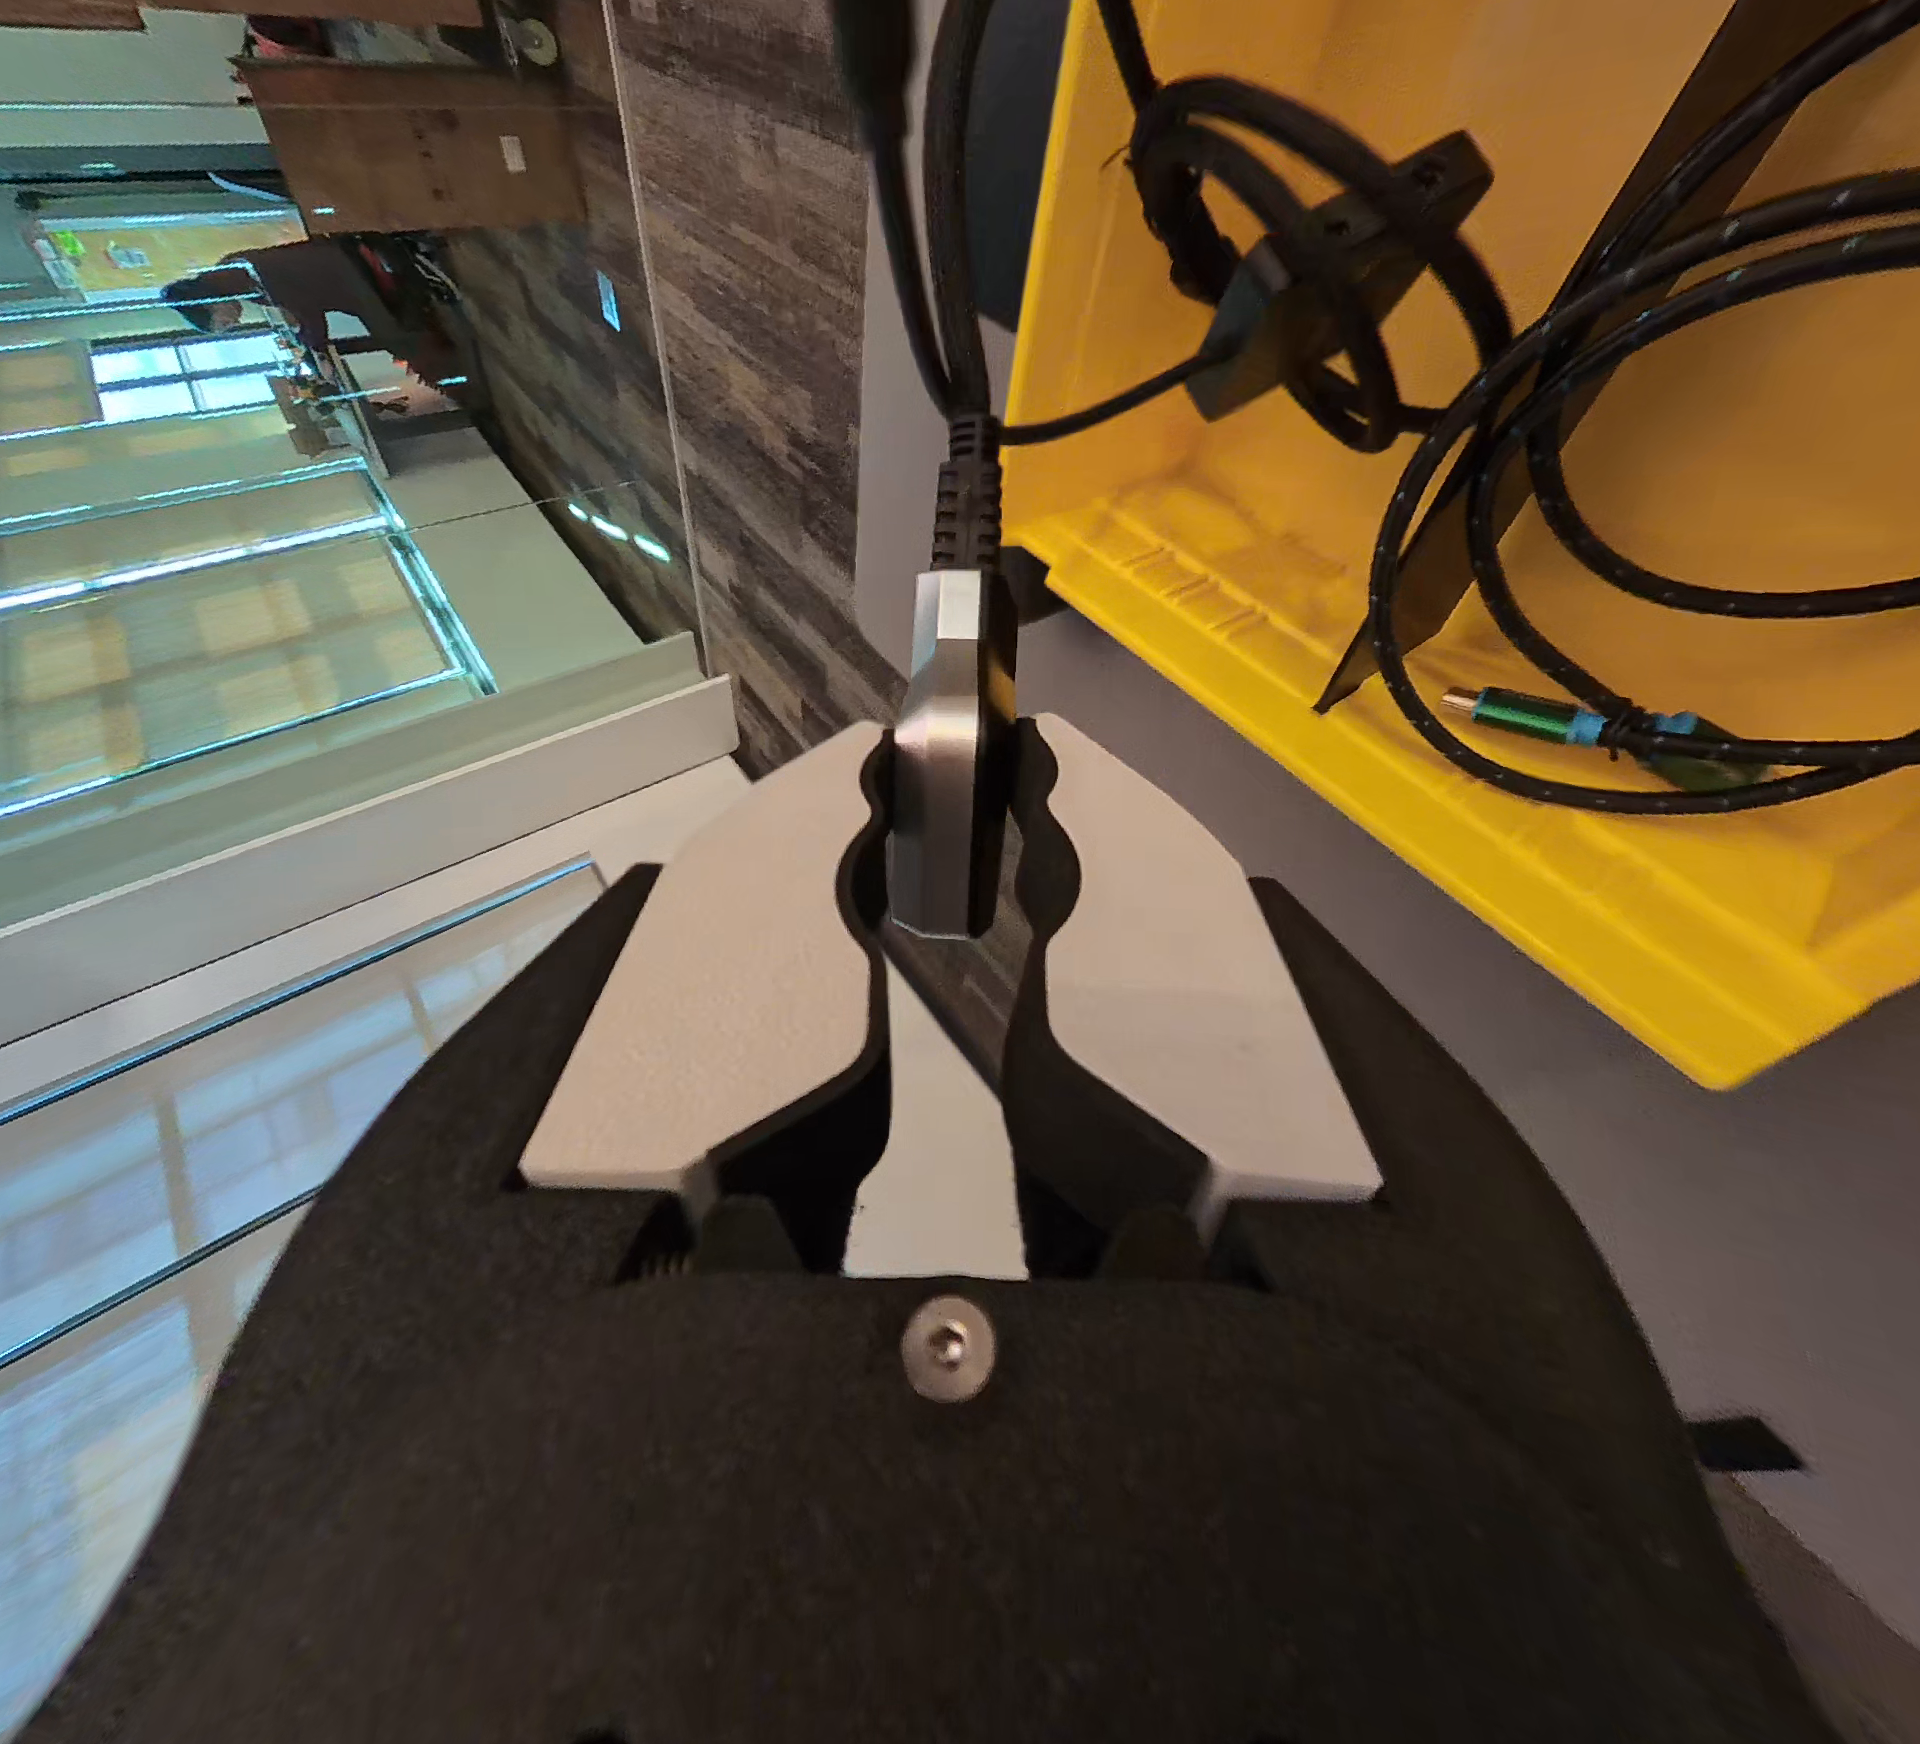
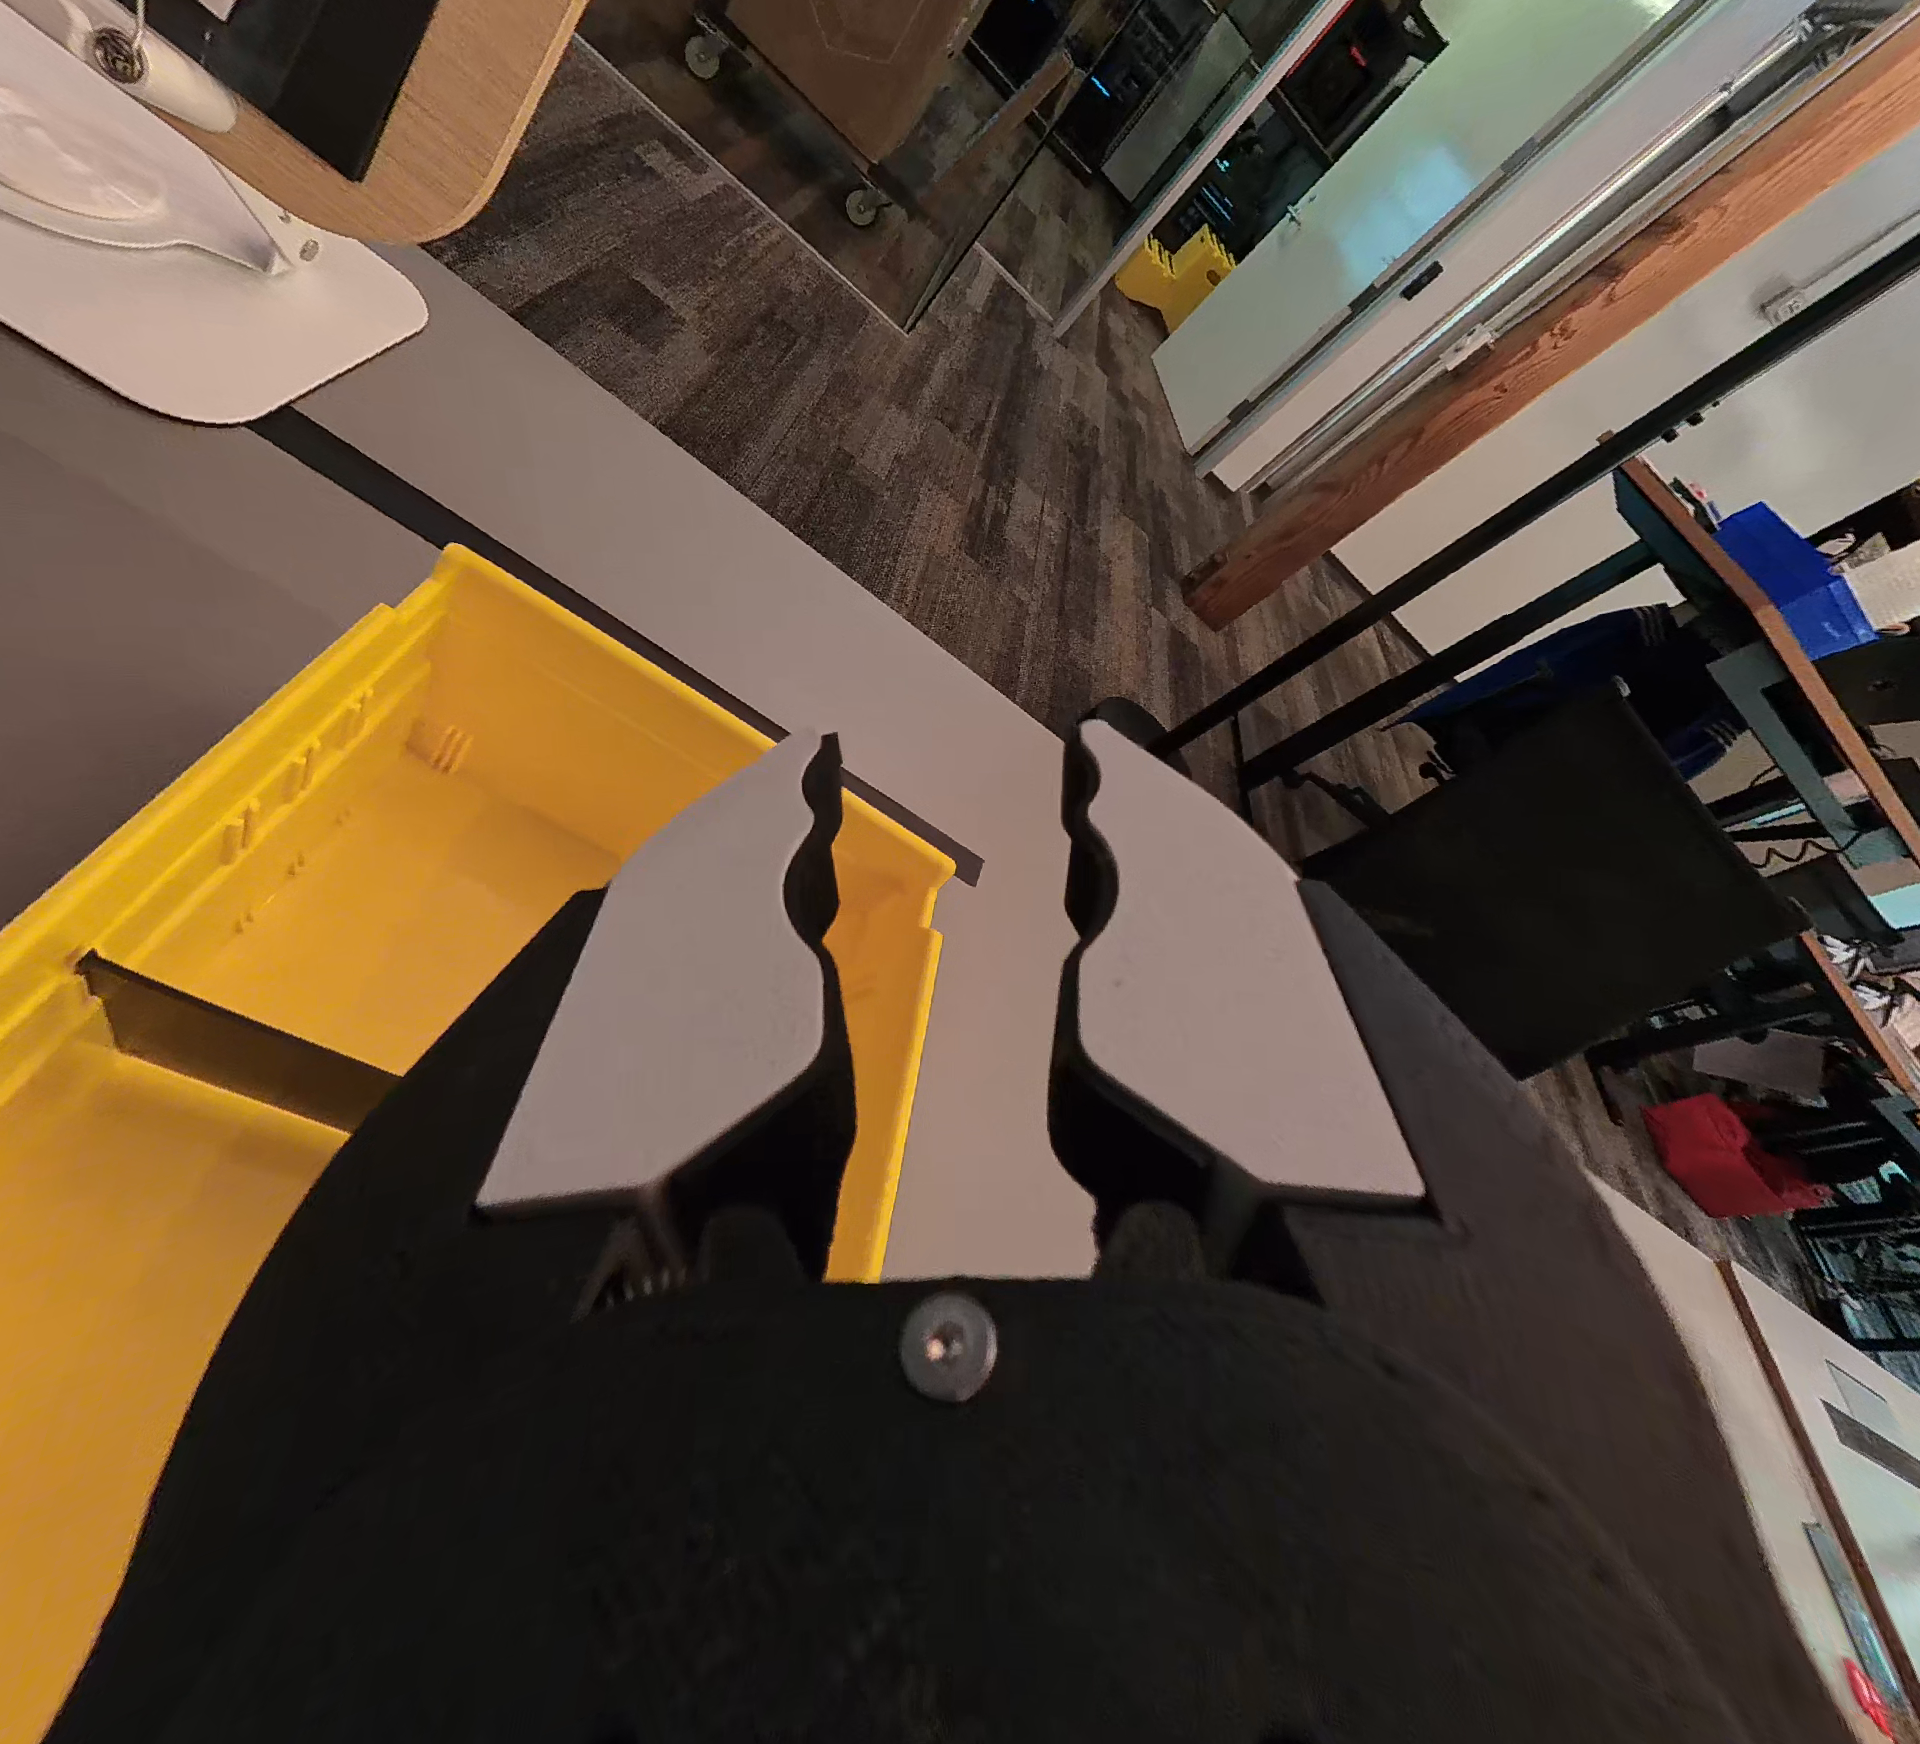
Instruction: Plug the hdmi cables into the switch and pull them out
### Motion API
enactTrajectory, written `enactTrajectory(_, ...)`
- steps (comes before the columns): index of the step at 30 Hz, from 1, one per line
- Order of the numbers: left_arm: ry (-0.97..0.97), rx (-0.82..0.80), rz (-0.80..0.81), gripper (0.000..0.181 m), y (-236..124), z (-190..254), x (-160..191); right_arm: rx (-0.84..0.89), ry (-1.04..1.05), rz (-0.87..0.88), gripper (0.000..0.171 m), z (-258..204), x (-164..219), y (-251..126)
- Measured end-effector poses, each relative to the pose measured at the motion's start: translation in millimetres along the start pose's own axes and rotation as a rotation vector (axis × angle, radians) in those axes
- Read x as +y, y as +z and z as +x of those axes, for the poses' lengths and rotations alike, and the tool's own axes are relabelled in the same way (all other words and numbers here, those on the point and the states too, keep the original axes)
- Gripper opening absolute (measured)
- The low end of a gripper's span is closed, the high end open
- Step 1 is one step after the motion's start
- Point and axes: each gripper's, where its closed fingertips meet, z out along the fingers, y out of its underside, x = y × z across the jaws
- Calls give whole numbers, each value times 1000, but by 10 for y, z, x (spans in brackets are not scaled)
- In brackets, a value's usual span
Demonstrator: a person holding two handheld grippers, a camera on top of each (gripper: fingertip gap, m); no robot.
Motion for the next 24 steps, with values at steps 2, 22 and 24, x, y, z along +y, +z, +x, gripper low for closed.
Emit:
enactTrajectory(2,-30,25,25,20,-106,-26,-39,-6,7,2,42,-1,4,-2)
enactTrajectory(22,-151,-166,106,20,-671,-624,-161,-52,45,36,42,-34,-39,-30)
enactTrajectory(24,-165,-172,122,20,-705,-646,-175,-60,51,40,42,-41,-42,-30)
